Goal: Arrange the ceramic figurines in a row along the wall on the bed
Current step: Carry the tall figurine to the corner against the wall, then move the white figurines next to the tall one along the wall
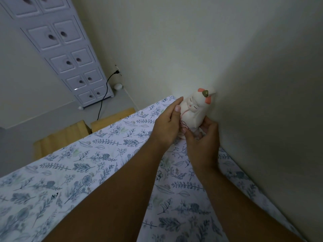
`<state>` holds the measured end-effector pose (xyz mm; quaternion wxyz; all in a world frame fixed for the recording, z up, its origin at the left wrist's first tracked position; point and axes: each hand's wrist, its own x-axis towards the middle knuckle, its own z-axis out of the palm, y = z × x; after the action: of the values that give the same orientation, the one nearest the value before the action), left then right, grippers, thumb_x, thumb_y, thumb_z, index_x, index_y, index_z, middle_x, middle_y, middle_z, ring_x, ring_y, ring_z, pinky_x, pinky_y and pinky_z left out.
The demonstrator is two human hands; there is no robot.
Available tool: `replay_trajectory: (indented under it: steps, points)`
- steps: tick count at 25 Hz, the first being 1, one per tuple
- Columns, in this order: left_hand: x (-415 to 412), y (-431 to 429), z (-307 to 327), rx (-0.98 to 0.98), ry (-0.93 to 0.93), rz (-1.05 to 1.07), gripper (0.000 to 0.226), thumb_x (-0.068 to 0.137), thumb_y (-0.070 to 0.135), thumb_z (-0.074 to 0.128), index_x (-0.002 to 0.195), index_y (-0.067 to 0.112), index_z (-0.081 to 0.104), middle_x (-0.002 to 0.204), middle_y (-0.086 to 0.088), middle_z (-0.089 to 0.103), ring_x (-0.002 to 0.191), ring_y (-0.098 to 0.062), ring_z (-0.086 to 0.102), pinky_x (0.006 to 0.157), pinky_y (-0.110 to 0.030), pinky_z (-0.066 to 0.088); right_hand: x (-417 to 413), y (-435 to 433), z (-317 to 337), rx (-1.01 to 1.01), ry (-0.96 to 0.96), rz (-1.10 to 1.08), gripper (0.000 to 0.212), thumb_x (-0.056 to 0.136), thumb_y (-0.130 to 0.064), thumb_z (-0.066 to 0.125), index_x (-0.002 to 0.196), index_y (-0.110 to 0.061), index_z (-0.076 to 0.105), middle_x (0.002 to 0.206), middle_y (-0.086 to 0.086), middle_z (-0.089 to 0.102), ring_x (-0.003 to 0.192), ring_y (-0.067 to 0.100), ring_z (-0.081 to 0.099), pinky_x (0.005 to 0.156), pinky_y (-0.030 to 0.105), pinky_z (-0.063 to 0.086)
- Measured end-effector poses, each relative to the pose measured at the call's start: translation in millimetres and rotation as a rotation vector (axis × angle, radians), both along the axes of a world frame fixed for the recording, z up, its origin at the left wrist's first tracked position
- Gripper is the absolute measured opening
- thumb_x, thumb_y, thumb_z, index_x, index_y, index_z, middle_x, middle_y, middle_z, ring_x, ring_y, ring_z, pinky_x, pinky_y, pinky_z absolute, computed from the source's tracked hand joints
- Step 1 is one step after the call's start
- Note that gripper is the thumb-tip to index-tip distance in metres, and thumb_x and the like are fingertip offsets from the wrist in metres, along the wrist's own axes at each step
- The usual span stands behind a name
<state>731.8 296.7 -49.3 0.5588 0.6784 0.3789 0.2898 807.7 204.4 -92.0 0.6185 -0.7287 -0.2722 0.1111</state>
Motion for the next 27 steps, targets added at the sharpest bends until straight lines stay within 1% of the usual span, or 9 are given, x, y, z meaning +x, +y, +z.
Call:
replay_trajectory:
  steps: [3, 5, 8, 10, 12, 15, 17, 20, 27]
  points:
    - [-7, -6, 8, 0.017, 0.106, 0.008, 0.048, 0.108, 0.045, 0.037, 0.155, 0.034, 0.039, 0.159, 0.004, 0.044, 0.143, -0.014, 0.044, 0.114, -0.027, 0.035, -2, -6, 11, -0.064, -0.043, 0.030, 0.058, 0.082, -0.030, 0.080, 0.131, -0.022, 0.050, 0.132, -0.003, 0.061, 0.118, 0.007, 0.058, 0.090, 0.030, 0.057]
    - [-20, -14, 12, 0.053, 0.188, 0.027, 0.052, 0.107, 0.050, 0.033, 0.155, 0.033, 0.037, 0.161, 0.003, 0.041, 0.147, -0.015, 0.037, 0.113, -0.025, 0.027, -4, -15, 19, -0.143, -0.169, 0.061, 0.057, 0.087, -0.038, 0.072, 0.137, -0.024, 0.048, 0.137, -0.005, 0.059, 0.122, 0.007, 0.055, 0.094, 0.029, 0.054]
    - [-57, -33, 22, 0.173, 0.311, 0.052, 0.054, 0.107, 0.050, 0.031, 0.156, 0.026, 0.038, 0.163, 0.001, 0.038, 0.152, -0.018, 0.028, 0.124, -0.038, 0.020, -18, -31, 29, -0.355, -0.326, 0.072, 0.064, 0.092, -0.051, 0.055, 0.145, -0.017, 0.040, 0.145, 0.005, 0.050, 0.132, 0.022, 0.048, 0.101, 0.045, 0.049]
    - [-94, -49, 27, 0.263, 0.392, 0.042, 0.057, 0.108, 0.050, 0.028, 0.157, 0.023, 0.036, 0.165, 0.000, 0.034, 0.155, -0.017, 0.020, 0.124, -0.034, 0.007, -42, -44, 37, -0.458, -0.350, 0.086, 0.068, 0.093, -0.053, 0.048, 0.149, -0.016, 0.034, 0.153, 0.009, 0.043, 0.139, 0.027, 0.041, 0.107, 0.051, 0.042]
    - [-140, -68, 31, 0.340, 0.482, 0.031, 0.059, 0.107, 0.051, 0.025, 0.158, 0.022, 0.033, 0.166, 0.000, 0.032, 0.156, -0.016, 0.017, 0.120, -0.028, -0.001, -76, -58, 44, -0.525, -0.441, 0.180, 0.065, 0.097, -0.050, 0.045, 0.151, -0.017, 0.033, 0.158, 0.008, 0.037, 0.144, 0.027, 0.033, 0.114, 0.052, 0.032]
    - [-223, -105, 40, 0.409, 0.597, 0.060, 0.062, 0.106, 0.053, 0.023, 0.158, 0.020, 0.033, 0.165, -0.001, 0.032, 0.156, -0.016, 0.016, 0.119, -0.028, -0.004, -141, -79, 53, -0.598, -0.565, 0.407, 0.062, 0.100, -0.046, 0.042, 0.154, -0.018, 0.031, 0.163, 0.003, 0.027, 0.151, 0.020, 0.017, 0.122, 0.043, 0.010]
    - [-276, -131, 45, 0.420, 0.655, 0.109, 0.061, 0.106, 0.051, 0.024, 0.158, 0.019, 0.032, 0.165, 0.000, 0.032, 0.156, -0.016, 0.015, 0.119, -0.028, -0.005, -188, -91, 59, -0.613, -0.629, 0.544, 0.061, 0.102, -0.046, 0.038, 0.155, -0.018, 0.029, 0.164, 0.000, 0.024, 0.152, 0.016, 0.012, 0.120, 0.038, 0.001]
    - [-360, -173, 55, 0.401, 0.701, 0.189, 0.062, 0.106, 0.051, 0.024, 0.159, 0.019, 0.030, 0.167, 0.001, 0.029, 0.156, -0.015, 0.012, 0.120, -0.027, -0.007, -271, -113, 68, -0.587, -0.701, 0.705, 0.060, 0.102, -0.047, 0.034, 0.155, -0.020, 0.028, 0.164, -0.001, 0.024, 0.152, 0.014, 0.011, 0.120, 0.036, -0.002]
    - [-531, -243, 58, 0.323, 0.742, 0.402, 0.064, 0.106, 0.050, 0.030, 0.160, 0.017, 0.027, 0.168, 0.000, 0.026, 0.157, -0.015, 0.008, 0.121, -0.029, -0.008, -445, -153, 67, -0.548, -0.798, 0.934, 0.061, 0.101, -0.047, 0.035, 0.155, -0.019, 0.028, 0.164, -0.001, 0.023, 0.152, 0.013, 0.011, 0.121, 0.035, -0.002]
